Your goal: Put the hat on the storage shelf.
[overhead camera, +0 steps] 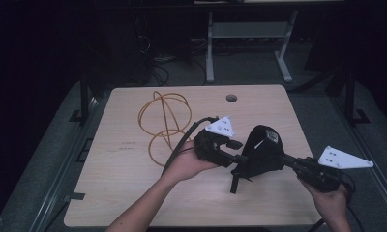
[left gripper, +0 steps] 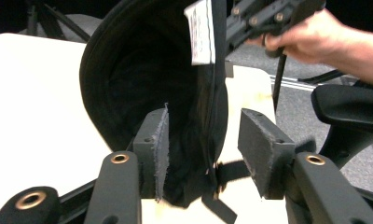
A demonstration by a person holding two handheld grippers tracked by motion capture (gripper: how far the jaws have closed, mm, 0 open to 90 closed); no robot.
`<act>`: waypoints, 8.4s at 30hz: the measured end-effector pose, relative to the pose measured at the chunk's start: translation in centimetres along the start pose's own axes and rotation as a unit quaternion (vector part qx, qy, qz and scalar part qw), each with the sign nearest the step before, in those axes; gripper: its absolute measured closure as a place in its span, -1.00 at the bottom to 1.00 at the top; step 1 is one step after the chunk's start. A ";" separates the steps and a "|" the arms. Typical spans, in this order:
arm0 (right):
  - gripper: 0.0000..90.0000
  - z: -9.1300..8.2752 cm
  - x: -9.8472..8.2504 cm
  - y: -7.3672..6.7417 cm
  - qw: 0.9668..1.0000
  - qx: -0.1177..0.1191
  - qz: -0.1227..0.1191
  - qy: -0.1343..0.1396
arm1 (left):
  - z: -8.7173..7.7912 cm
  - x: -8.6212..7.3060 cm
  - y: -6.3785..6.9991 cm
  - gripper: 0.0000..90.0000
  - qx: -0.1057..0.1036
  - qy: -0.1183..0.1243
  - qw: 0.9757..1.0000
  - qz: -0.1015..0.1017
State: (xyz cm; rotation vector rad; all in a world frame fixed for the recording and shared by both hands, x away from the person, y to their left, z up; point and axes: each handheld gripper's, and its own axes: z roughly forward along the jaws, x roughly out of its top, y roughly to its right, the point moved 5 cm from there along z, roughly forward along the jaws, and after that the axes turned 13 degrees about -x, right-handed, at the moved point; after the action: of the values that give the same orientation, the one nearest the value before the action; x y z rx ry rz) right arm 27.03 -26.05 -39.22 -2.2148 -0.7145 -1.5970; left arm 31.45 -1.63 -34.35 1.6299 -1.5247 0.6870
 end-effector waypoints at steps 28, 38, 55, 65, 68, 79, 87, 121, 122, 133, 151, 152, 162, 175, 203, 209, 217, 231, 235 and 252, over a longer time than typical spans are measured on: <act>0.96 1.6 6.8 2.2 0.999 0.022 -0.007 -0.032 | -3.2 -7.9 1.9 -0.08 0.032 -0.010 0.999 0.000; 0.96 3.0 9.5 2.1 0.999 0.034 -0.013 -0.036 | -2.7 -10.1 2.2 -0.18 0.030 -0.015 0.999 -0.008; 0.96 6.6 15.0 0.4 0.997 0.059 -0.037 -0.045 | -1.1 -11.4 2.5 -0.24 0.011 -0.023 1.000 -0.006; 0.96 8.3 18.2 -1.3 0.995 0.078 -0.055 -0.039 | -1.4 -11.6 2.3 -0.27 0.007 -0.014 1.000 -0.012; 0.96 8.8 19.1 -1.6 0.994 0.084 -0.056 -0.038 | -1.6 -11.7 2.3 -0.27 0.011 -0.013 1.000 -0.013; 0.96 10.0 22.1 -3.1 0.993 0.094 -0.067 -0.036 | -1.5 -12.0 2.2 -0.28 0.010 -0.023 1.000 -0.017; 0.96 11.7 24.1 -4.8 0.990 0.109 -0.081 -0.040 | -1.5 -12.1 2.0 -0.28 0.009 -0.020 1.000 -0.017; 0.96 21.8 28.2 -15.0 0.950 0.185 -0.198 -0.154 | -0.7 -12.2 2.0 -0.28 -0.004 -0.021 1.000 -0.009; 0.95 22.2 28.1 -15.3 0.949 0.187 -0.197 -0.160 | -0.7 -12.2 2.1 -0.28 -0.005 -0.019 1.000 -0.012; 0.92 26.2 26.1 -18.5 0.934 0.210 -0.211 -0.197 | 0.1 -12.2 2.5 -0.28 -0.018 -0.028 0.999 0.000; -0.01 26.0 24.7 -16.5 0.946 0.219 -0.158 -0.181 | -0.1 -12.2 2.2 -0.34 -0.011 -0.023 1.000 -0.004; -0.02 25.8 24.5 -16.2 0.947 0.218 -0.154 -0.179 | -0.2 -12.2 2.2 -0.35 -0.010 -0.023 1.000 -0.005; -0.11 24.4 24.0 -14.3 0.957 0.208 -0.128 -0.159 | -0.1 -12.3 2.1 -0.40 -0.003 -0.019 1.000 -0.005; -0.24 22.0 23.2 -11.0 0.967 0.180 -0.106 -0.147 | -0.1 -12.5 2.0 -0.49 0.005 -0.021 1.000 -0.007; -0.35 18.2 20.2 -6.3 0.977 0.146 -0.076 -0.138 | -0.3 -12.9 1.9 -0.50 0.015 -0.016 1.000 -0.019; -0.36 17.4 19.4 -5.3 0.978 0.139 -0.066 -0.140 | -0.2 -12.9 1.8 -0.50 0.016 -0.021 1.000 -0.017; -0.35 16.4 18.5 -4.3 0.980 0.134 -0.056 -0.136 | -0.1 -13.0 1.8 -0.50 0.020 -0.020 0.999 -0.017; -0.40 14.7 16.1 -2.3 0.983 0.119 -0.039 -0.137 | -0.3 -13.1 1.7 -0.50 0.023 -0.021 0.999 -0.017; -0.41 14.2 15.3 -1.9 0.983 0.117 -0.039 -0.138 | -0.3 -13.1 1.7 -0.50 0.024 -0.023 0.999 -0.017; -0.42 12.1 12.4 0.0 0.984 0.101 -0.021 -0.143 | -0.5 -13.3 1.6 -0.50 0.027 -0.027 0.999 -0.019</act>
State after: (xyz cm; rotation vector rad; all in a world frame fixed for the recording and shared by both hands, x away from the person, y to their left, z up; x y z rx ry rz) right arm 39.66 -17.03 -31.44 -2.3129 -0.9603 -1.1735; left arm 28.20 6.20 -44.68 1.7258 -1.5205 0.6742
